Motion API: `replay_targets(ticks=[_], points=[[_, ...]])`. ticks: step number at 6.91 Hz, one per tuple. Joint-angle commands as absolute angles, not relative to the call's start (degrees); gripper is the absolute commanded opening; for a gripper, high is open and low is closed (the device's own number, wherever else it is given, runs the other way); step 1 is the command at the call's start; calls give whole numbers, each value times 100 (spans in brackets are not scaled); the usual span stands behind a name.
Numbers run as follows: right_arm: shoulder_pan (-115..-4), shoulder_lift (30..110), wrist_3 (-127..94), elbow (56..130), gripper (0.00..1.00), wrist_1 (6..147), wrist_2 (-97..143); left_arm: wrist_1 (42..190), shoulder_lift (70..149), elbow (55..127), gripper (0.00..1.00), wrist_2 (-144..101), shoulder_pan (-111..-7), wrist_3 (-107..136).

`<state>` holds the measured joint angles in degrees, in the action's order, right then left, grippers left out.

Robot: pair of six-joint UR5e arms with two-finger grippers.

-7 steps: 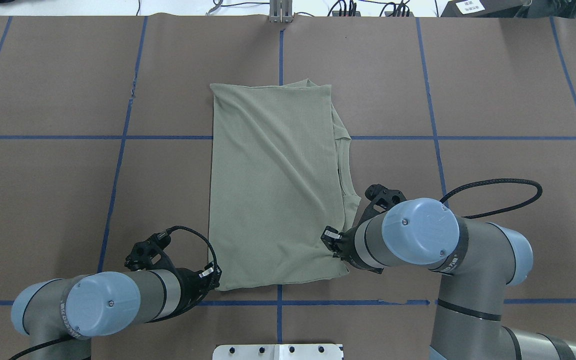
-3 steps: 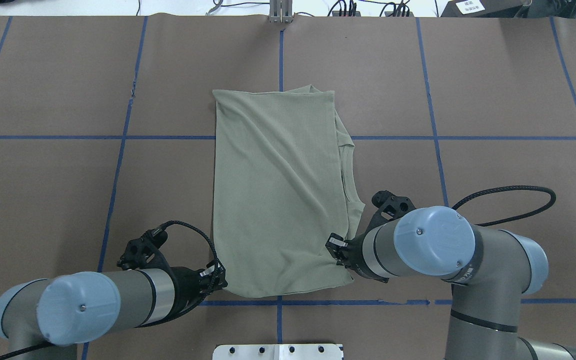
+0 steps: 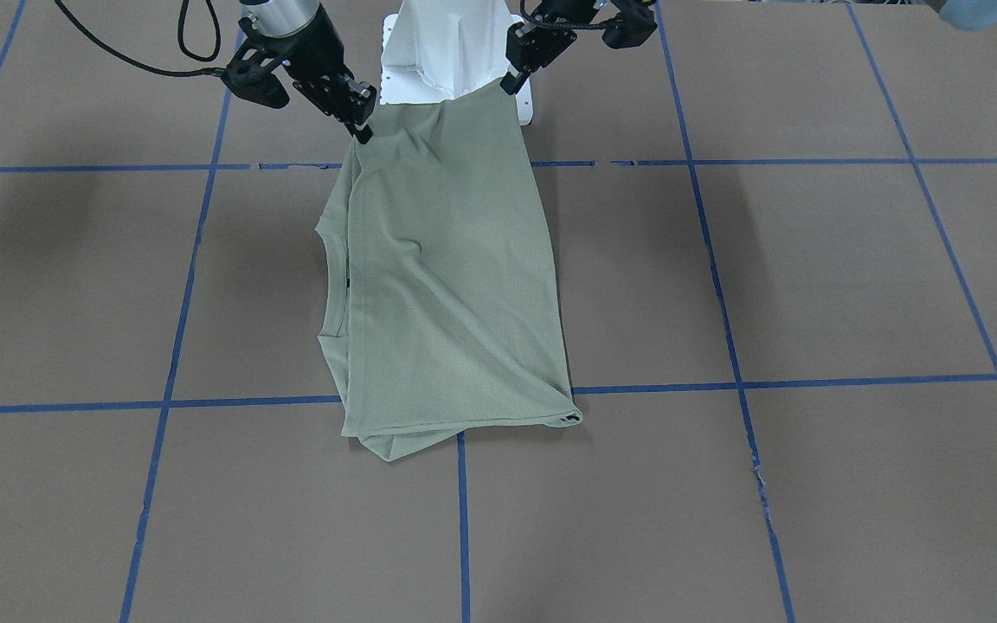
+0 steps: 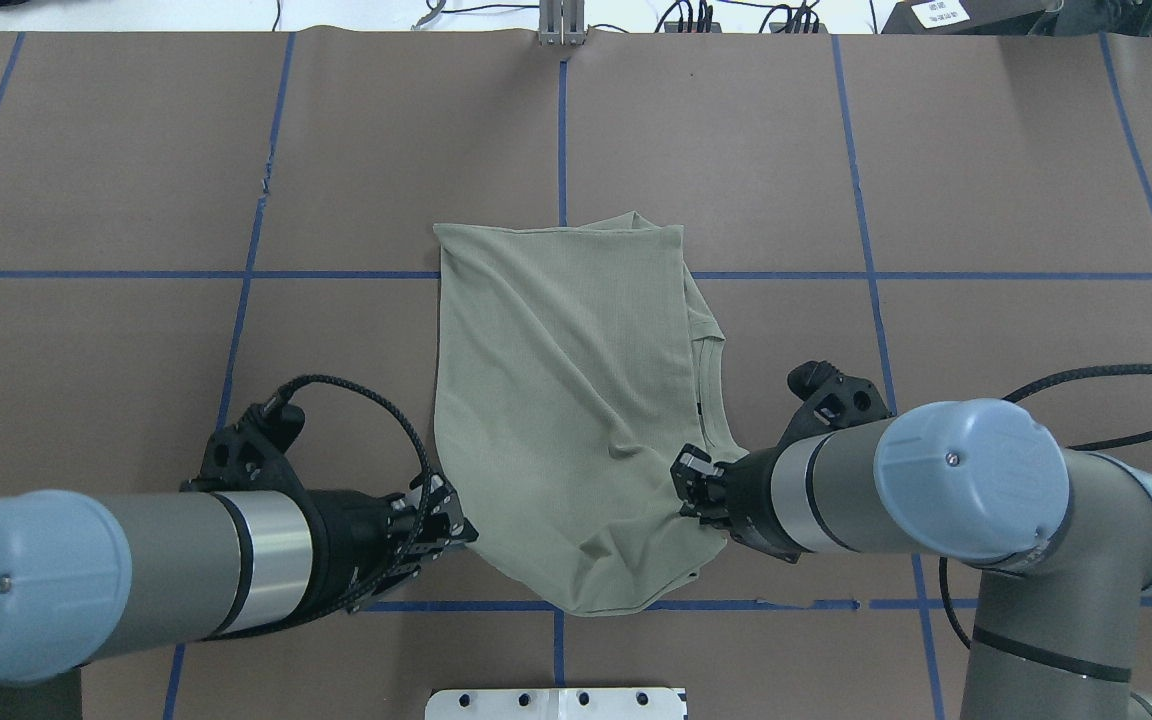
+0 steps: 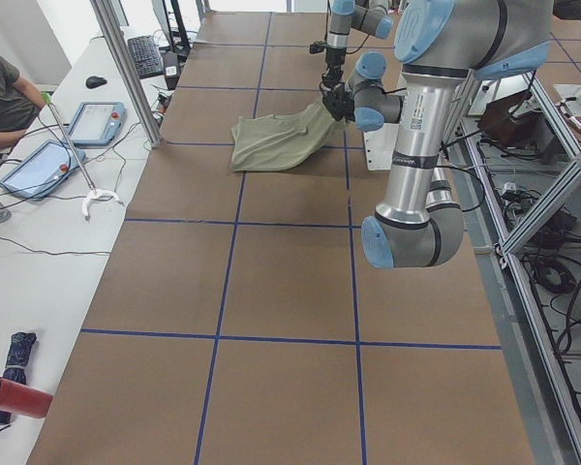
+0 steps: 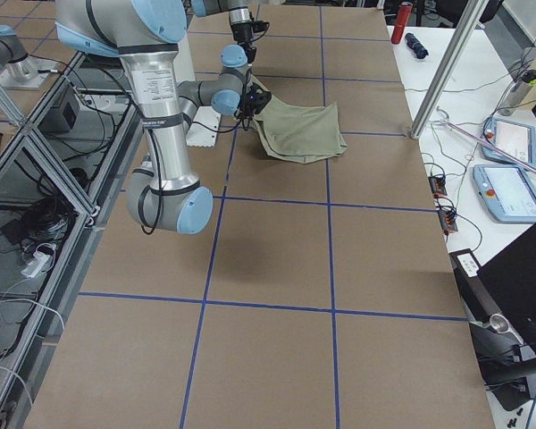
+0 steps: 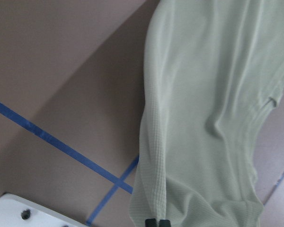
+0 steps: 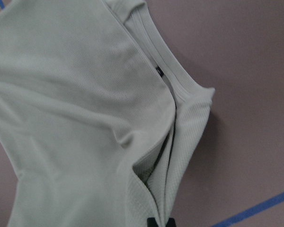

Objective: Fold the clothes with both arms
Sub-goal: 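Lift both near corners and fold them toward the far edge with both grippers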

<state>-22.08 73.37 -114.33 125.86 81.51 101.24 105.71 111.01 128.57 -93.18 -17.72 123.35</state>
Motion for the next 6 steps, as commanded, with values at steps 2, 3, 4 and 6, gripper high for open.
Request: replay_targets(ticks=[2, 3, 4, 6], points=[[-3328, 6429, -11365, 11354, 0, 8104, 10413, 10423, 11750, 11702, 0, -9677, -3257, 11008], [-3601, 6068, -11225, 10772, 0, 8104, 10537, 10720, 11786, 11246, 0, -9677, -3470, 10699], [-3760, 5882, -11102, 10358, 0, 8077, 10555, 11149, 11873, 10789, 0, -9677, -3663, 10679], [-3928, 5424, -11100, 9313, 0, 7414, 10643, 11591, 12241, 9935, 0, -9668, -3788, 10670]])
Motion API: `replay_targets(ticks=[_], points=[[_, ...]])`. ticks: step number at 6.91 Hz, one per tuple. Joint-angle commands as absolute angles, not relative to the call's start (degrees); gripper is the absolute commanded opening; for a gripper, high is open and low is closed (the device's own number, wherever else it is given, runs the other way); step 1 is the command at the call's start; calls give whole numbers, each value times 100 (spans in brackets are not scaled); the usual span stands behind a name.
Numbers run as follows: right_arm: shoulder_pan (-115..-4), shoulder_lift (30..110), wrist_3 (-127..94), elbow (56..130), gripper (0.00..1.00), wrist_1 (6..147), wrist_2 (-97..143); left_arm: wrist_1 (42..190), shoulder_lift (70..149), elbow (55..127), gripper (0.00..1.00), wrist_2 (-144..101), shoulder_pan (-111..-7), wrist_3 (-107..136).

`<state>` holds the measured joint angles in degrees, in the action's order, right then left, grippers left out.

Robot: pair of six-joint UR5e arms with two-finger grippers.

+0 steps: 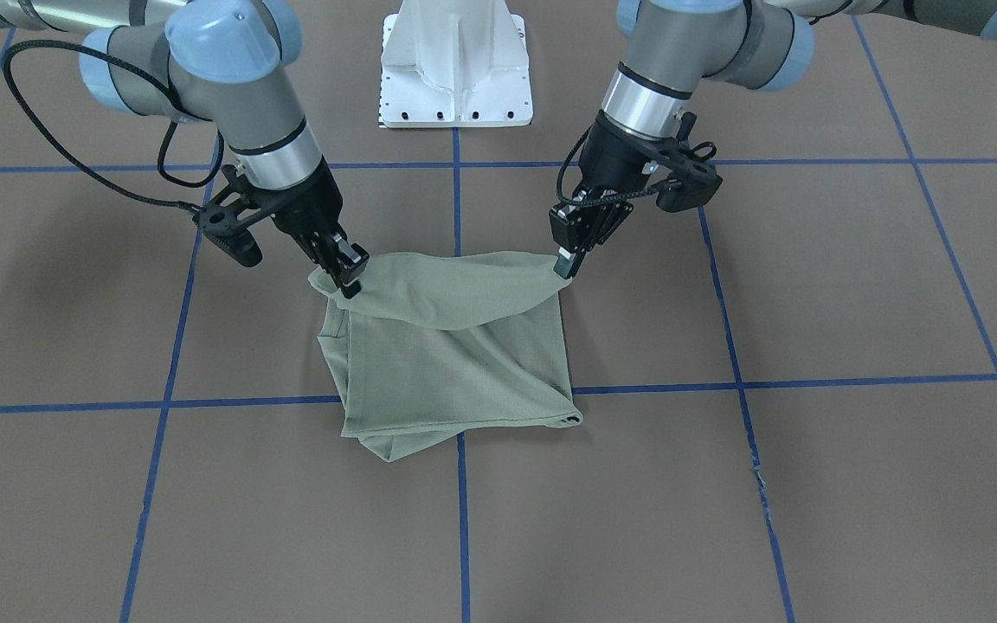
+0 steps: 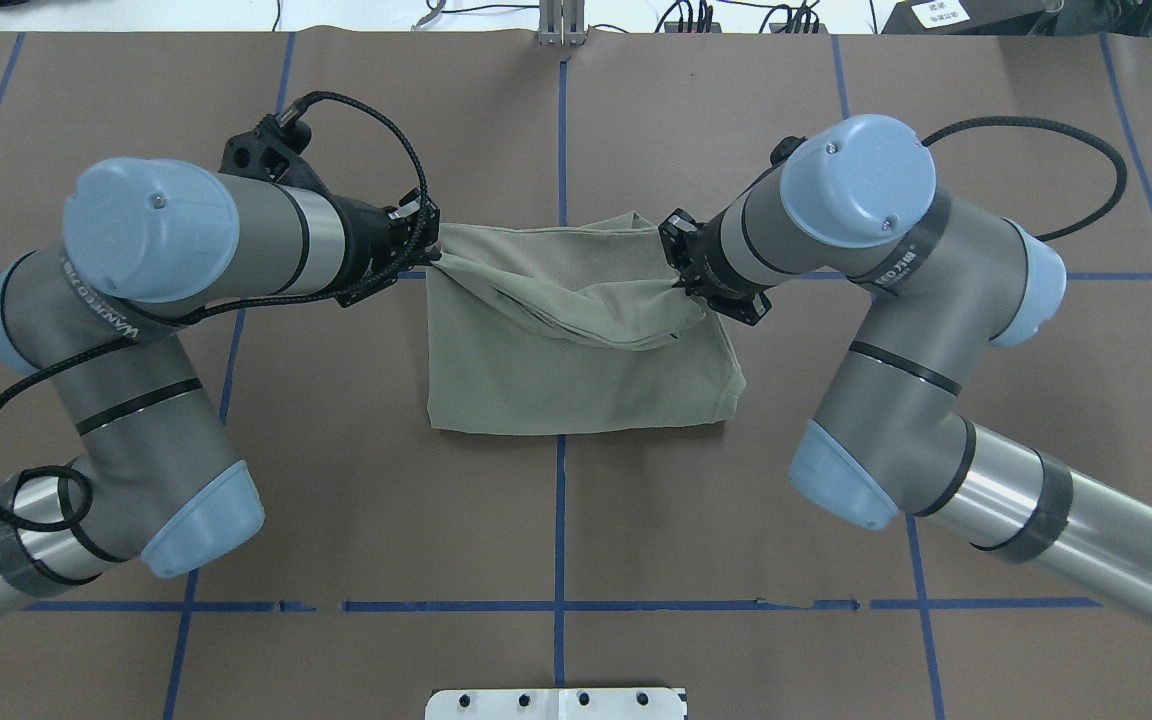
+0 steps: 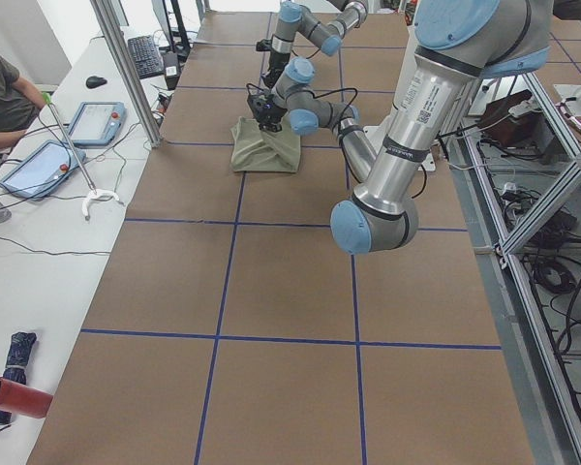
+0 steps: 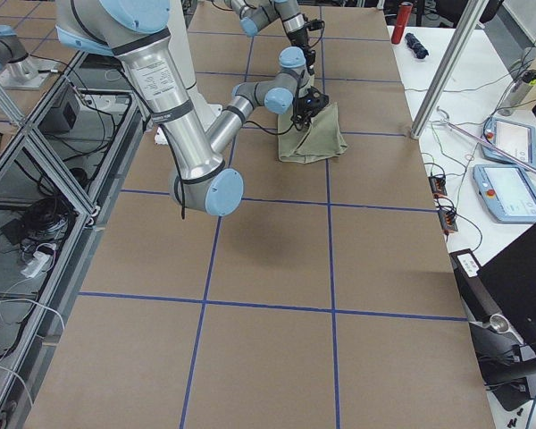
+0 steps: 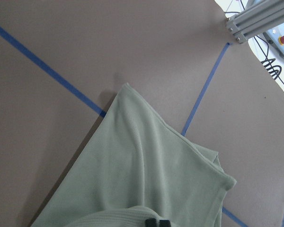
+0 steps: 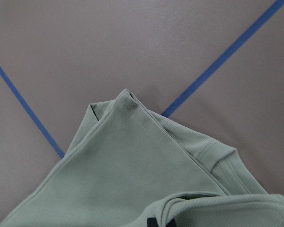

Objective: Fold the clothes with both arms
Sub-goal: 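Lift both near corners and fold them toward the far edge with both grippers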

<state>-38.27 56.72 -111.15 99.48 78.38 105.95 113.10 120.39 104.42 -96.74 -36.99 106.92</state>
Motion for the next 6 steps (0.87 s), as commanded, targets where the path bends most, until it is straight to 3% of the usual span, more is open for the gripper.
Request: replay_targets(ticks=[1, 3, 4, 5, 6], points=[[-4016, 5405, -11109, 9012, 0, 7079, 10652, 11810, 12269, 9679, 0, -9668, -3832, 10670], [-4139, 5283, -10996, 8642, 0, 7014, 10705, 12180, 12487, 8952, 0, -9642, -3884, 10443], [-4201, 5100, -10856, 8231, 0, 6883, 10705, 12686, 12698, 8260, 0, -9624, -3998, 10302], [-4245, 4871, -10324, 7200, 91, 6107, 10653, 13353, 12944, 7305, 43, -9311, -4138, 9857], [-4698, 4669, -9492, 6754, 100, 5865, 10879, 13499, 12929, 7165, 52, -9229, -4496, 9174]])
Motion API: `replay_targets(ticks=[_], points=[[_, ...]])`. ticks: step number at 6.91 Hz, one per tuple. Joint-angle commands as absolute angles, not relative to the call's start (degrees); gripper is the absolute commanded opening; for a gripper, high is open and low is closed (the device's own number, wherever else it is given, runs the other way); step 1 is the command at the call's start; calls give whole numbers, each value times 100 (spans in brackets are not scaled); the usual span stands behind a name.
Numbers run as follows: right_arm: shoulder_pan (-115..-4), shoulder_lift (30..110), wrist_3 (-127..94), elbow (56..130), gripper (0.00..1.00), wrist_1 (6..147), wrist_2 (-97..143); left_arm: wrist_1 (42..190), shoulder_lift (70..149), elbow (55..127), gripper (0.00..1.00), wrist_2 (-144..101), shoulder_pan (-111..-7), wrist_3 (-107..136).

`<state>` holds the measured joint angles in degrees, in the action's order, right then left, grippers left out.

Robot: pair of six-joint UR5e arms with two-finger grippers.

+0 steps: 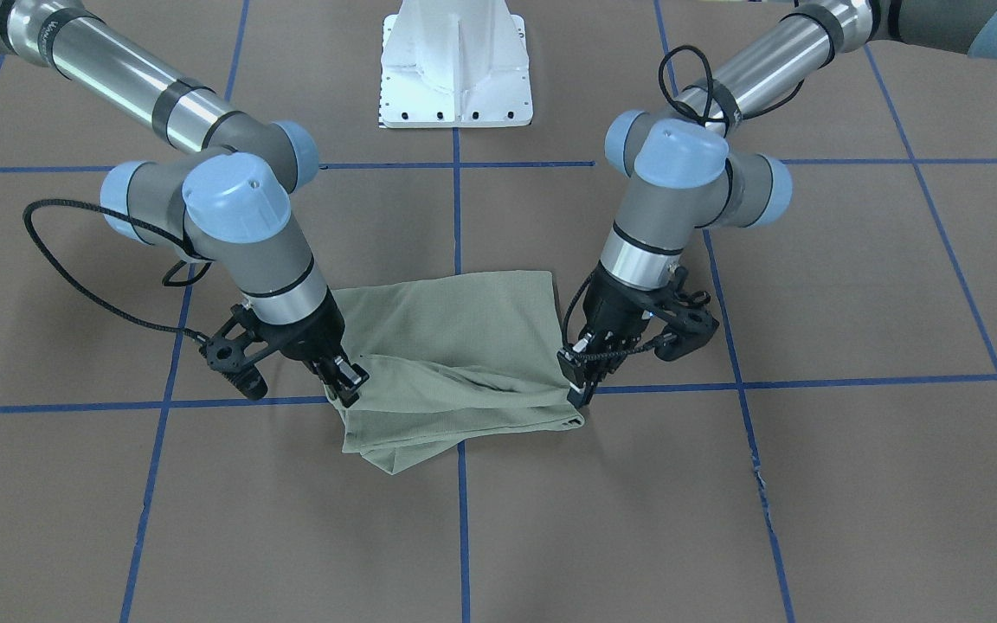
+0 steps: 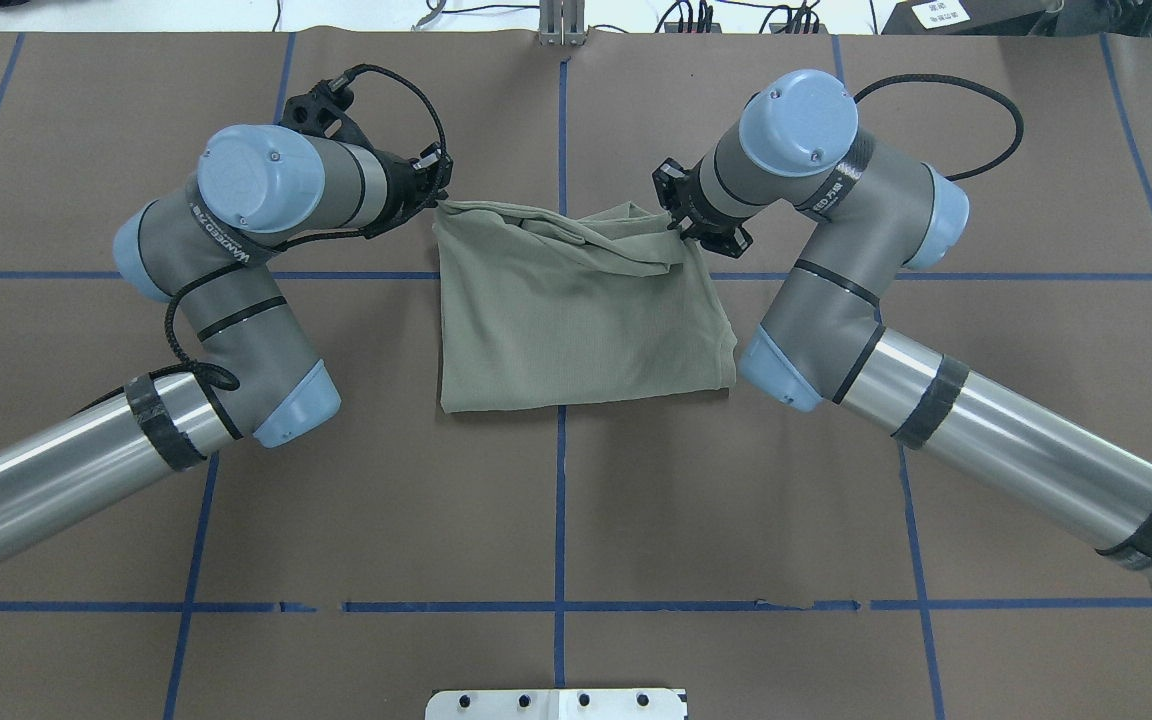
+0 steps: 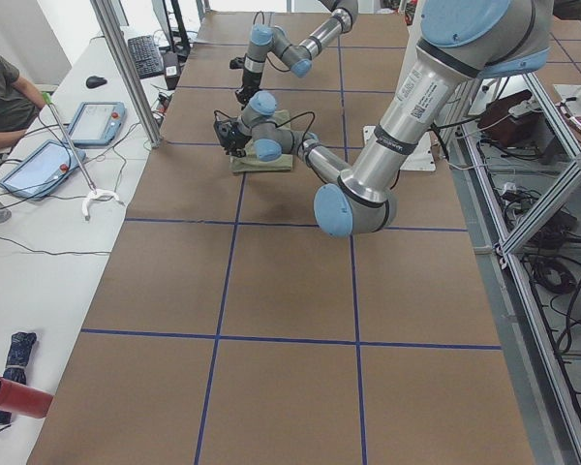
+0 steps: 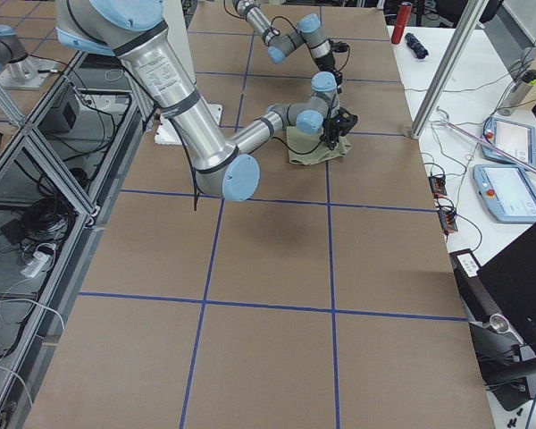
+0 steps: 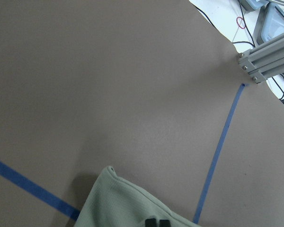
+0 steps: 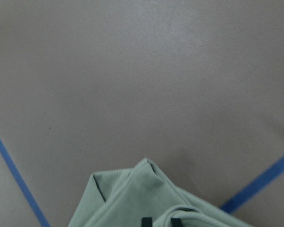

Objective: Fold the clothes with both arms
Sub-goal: 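Release the shirt and raise both grippers away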

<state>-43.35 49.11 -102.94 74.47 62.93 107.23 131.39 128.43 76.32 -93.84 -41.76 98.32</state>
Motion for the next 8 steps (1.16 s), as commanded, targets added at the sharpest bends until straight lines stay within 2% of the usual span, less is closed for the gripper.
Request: replay_targets(ticks=[1, 3, 5, 6, 8], points=[[-4946, 4754, -8570, 6680, 100, 5862, 11090, 13456, 12885, 7172, 55, -9246, -4552, 9071], [-5456, 5052, -7670, 6715, 100, 5862, 11406, 13509, 12684, 7311, 55, -9307, -4562, 8975], [-6192, 5648, -6318, 6803, 100, 5915, 12264, 13465, 11861, 8274, 55, -10339, -4963, 7209], [-6666, 6017, -5345, 6838, 100, 5932, 12687, 13421, 11439, 8601, 55, -11119, -5401, 6302], [-7685, 6354, -3158, 6873, 100, 6771, 13339, 13403, 10726, 8797, 55, -12562, -6542, 4527]])
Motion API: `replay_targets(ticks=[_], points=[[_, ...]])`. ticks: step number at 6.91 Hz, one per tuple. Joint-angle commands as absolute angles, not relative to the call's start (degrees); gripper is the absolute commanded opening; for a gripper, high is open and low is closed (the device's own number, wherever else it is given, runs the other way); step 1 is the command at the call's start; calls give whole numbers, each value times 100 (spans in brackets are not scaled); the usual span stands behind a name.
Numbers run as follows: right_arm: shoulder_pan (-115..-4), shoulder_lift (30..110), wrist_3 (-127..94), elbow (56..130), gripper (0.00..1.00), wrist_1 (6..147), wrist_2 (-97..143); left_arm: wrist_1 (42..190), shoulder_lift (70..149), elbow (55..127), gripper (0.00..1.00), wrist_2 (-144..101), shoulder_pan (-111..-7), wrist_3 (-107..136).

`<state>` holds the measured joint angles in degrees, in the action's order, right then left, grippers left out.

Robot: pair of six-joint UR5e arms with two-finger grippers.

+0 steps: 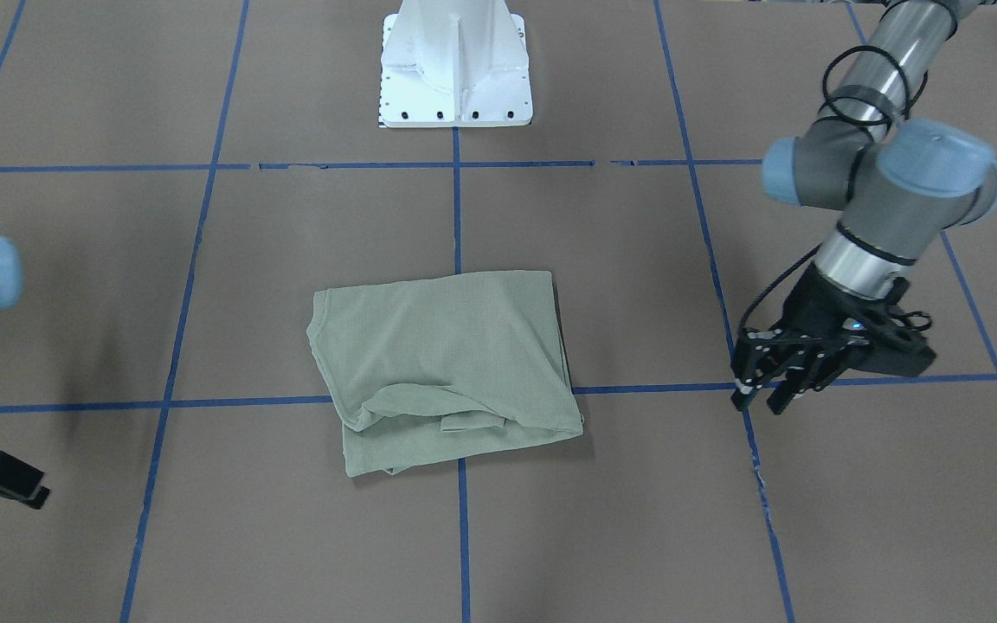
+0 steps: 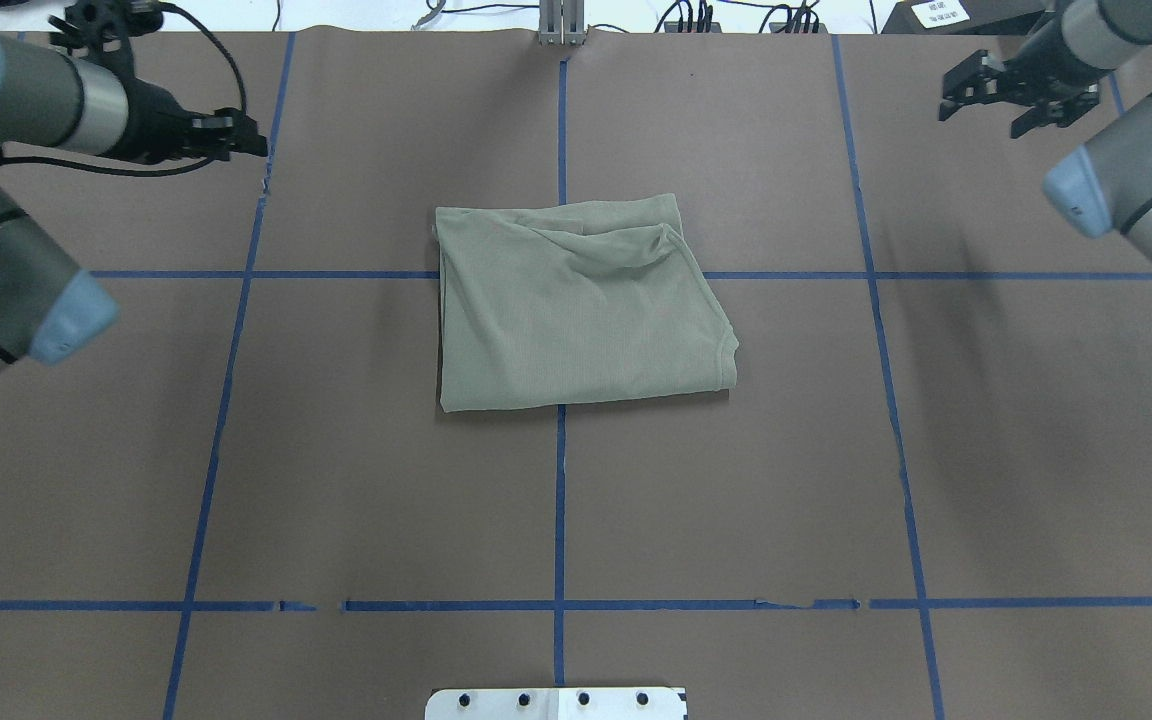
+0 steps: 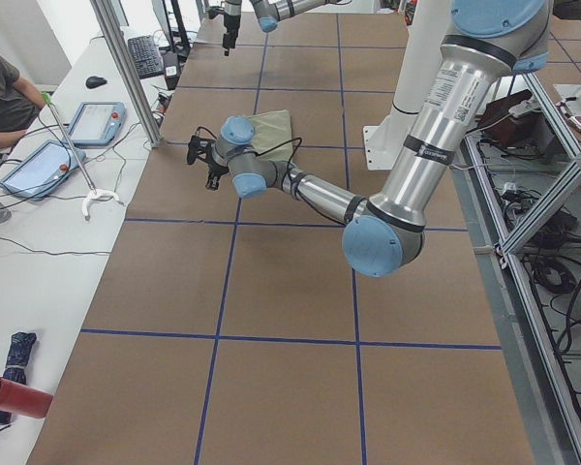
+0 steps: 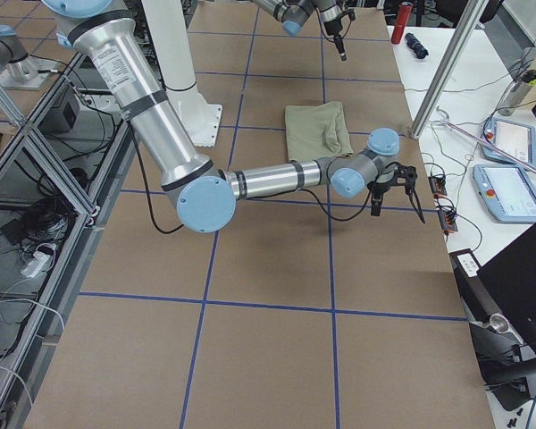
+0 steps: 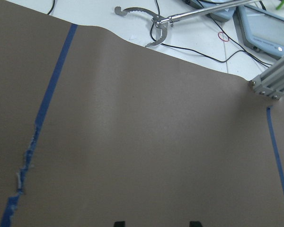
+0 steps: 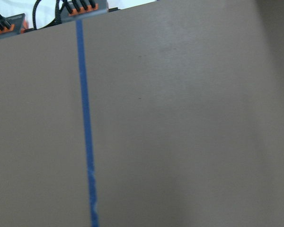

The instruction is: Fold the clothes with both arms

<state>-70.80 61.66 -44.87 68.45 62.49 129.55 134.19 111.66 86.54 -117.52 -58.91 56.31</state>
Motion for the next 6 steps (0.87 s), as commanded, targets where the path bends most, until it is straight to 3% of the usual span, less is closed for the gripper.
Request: replay_targets(ticks=[1, 4, 5, 6], points=[[-8073, 6555, -2120, 7099, 100, 7429, 13359, 13273, 10436, 8807, 55, -12855, -7000, 3682], [-8743, 7801, -537, 8031, 100, 8218, 13570, 11214, 10090, 9079, 58, -13332, -8520, 678], [-8780, 8205, -536, 8381, 100, 8226, 13562, 10388, 10151, 9175, 62, -13333, -8821, 277], [-8789, 8470, -536, 8672, 100, 8227, 13527, 9814, 10143, 9419, 76, -13333, -8833, 264]])
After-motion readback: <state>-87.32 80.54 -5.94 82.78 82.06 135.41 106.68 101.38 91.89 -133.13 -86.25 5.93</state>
